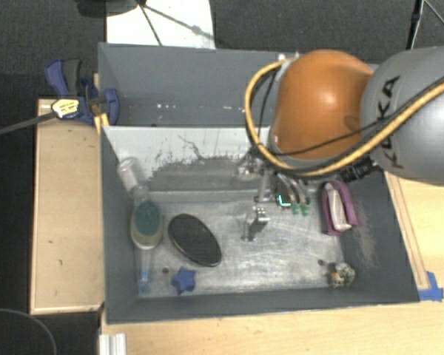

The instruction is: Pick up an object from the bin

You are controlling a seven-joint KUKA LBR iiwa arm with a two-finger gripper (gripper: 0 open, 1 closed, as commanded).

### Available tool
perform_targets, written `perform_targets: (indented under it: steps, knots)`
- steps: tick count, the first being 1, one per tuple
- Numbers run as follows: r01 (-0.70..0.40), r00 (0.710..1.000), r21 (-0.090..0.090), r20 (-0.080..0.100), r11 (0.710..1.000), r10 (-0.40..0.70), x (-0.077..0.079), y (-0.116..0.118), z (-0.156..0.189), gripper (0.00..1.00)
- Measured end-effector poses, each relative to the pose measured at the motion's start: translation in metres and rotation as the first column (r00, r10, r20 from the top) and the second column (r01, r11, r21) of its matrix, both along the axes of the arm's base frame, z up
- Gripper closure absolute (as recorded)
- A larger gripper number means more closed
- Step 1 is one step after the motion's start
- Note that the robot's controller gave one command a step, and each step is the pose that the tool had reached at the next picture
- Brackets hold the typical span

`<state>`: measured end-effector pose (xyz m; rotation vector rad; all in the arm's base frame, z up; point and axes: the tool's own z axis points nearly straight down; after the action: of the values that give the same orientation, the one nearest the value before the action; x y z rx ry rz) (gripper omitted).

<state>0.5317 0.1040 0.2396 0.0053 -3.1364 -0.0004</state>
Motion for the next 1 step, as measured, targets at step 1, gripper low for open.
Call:
perform_targets:
  steps: [1]
  knots:
    - [-0.165,0.986,0.000,0.001,0.986,0.165,-0.0389,0.0400,-0.1601,0.00]
